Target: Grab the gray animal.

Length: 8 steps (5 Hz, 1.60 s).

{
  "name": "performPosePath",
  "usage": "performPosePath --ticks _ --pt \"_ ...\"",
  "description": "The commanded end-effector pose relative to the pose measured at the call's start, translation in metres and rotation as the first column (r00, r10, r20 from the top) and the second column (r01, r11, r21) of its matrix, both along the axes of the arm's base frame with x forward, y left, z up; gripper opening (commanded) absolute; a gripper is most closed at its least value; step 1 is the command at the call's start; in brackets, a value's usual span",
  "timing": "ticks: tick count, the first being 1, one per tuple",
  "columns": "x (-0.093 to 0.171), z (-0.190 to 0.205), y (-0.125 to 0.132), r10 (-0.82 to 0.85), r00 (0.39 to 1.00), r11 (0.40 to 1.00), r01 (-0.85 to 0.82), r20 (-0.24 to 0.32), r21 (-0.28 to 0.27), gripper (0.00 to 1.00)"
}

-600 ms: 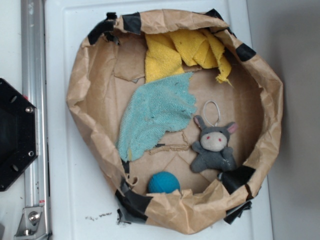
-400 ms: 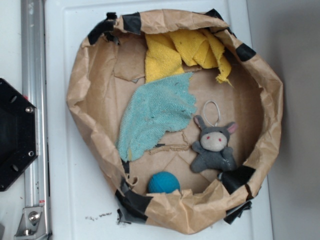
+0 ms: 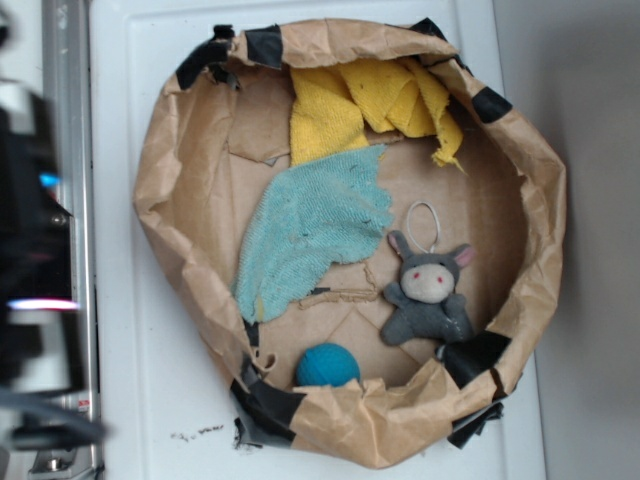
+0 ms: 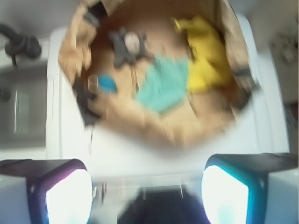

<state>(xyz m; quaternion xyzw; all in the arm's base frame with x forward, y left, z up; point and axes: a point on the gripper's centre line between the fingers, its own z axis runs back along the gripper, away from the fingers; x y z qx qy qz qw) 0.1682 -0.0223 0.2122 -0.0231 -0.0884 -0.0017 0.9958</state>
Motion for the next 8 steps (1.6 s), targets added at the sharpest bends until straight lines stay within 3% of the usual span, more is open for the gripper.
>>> performPosePath --ticks 1,2,3,4,5,6,7,8 --pt "0.045 -0.045 0.002 0.332 0.923 0.897 -0.372 -0.194 -0.238 1.0" --pt "0.051 -0.067 0.002 0.518 0.785 0.736 -0.612 -0.34 -0.29 1.0" --pt "0.069 -0.078 -0.007 0.682 0.656 0.55 -0.752 -0.324 -0.364 1.0" --pt "0.104 -0.088 0.0 0.79 0.564 0.46 -0.804 -0.241 -0.376 1.0" --pt "0.133 -0.109 -0.003 0.791 0.577 0.484 -0.793 -0.204 -0.369 1.0" --pt "0.149 -0.13 -0.015 0.785 0.585 0.501 -0.793 -0.203 -0.346 1.0" --pt "0.15 -0.169 -0.029 0.761 0.617 0.577 -0.785 -0.2 -0.227 0.0" --pt "0.133 -0.188 -0.027 0.752 0.633 0.614 -0.774 -0.18 -0.155 0.0"
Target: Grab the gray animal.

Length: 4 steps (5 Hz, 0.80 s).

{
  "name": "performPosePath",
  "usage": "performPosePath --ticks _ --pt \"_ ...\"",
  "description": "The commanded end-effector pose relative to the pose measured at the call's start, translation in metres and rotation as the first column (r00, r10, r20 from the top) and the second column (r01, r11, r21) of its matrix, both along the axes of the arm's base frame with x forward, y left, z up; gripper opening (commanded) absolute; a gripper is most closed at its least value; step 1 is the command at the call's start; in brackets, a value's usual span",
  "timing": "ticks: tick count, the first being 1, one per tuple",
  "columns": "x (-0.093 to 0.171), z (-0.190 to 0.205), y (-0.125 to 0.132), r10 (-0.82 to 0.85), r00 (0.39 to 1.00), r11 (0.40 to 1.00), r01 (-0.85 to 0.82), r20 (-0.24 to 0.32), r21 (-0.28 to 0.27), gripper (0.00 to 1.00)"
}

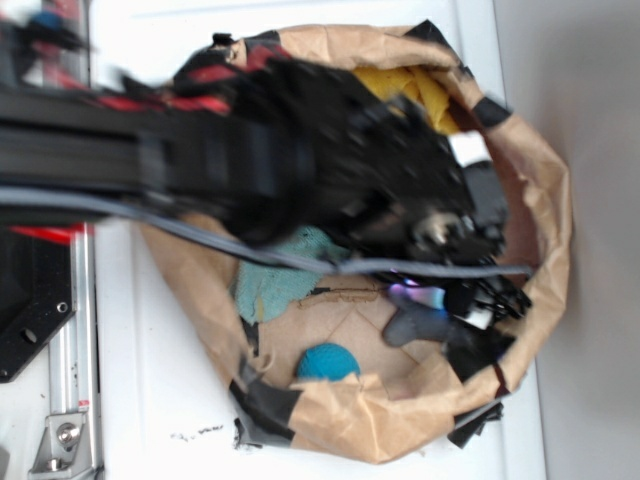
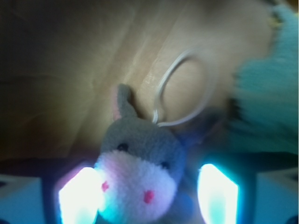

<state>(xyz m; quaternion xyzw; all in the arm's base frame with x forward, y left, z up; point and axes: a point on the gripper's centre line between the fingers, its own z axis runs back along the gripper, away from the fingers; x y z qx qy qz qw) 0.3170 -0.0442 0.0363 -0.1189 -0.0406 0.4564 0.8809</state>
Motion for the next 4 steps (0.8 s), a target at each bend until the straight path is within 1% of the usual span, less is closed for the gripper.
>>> performPosePath --ticks 1,2,3,4 --pt "-0.025 -0.016 0.004 -0.086 0.996 0.993 0.089 -0.039 0.084 0.0" --pt "-0.028 0.009 0.01 -0.139 0.988 0.986 0.144 -0.064 0.084 0.0" --pt "-0.034 0.059 0.017 -0.273 0.959 0.951 0.281 -0.078 0.13 0.0" --pt "-0.038 0.11 0.036 -0.499 0.864 0.847 0.503 -0.069 0.175 0.0"
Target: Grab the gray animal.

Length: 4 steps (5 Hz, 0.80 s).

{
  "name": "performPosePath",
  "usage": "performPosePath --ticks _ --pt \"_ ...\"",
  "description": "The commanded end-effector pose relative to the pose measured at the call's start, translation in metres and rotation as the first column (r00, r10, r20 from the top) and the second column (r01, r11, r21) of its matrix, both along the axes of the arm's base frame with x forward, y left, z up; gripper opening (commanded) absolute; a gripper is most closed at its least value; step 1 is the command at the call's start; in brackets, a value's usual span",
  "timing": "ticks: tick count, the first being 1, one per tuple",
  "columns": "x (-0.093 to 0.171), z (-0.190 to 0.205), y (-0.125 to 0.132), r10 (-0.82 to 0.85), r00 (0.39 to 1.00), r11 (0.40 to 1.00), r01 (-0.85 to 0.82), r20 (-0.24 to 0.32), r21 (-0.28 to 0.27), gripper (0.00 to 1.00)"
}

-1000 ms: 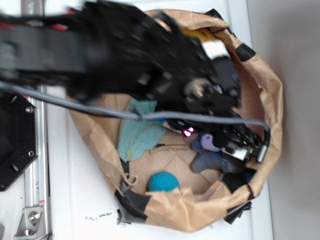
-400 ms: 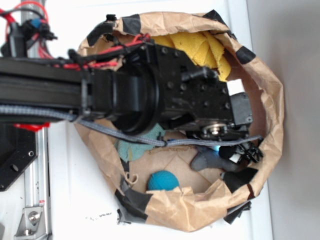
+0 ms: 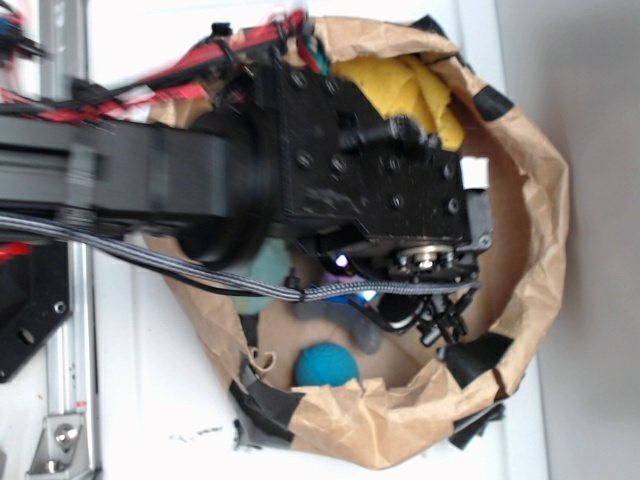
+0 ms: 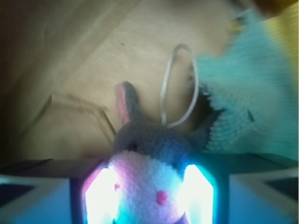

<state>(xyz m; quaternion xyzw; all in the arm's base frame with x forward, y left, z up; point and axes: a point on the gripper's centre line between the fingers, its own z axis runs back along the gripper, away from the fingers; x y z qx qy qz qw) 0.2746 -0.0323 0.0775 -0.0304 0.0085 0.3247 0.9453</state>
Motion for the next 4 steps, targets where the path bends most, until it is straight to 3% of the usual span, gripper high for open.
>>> performPosePath --ticks 1,3,4 --pt "0.012 0.11 0.031 -0.463 0.874 0.882 0.471 0.147 -0.022 0.0" --pt "0.023 0.127 0.014 -0.444 0.857 0.89 0.456 0.261 0.016 0.0" --pt "0.019 0.125 0.011 -0.479 0.845 0.875 0.481 0.237 0.055 0.0"
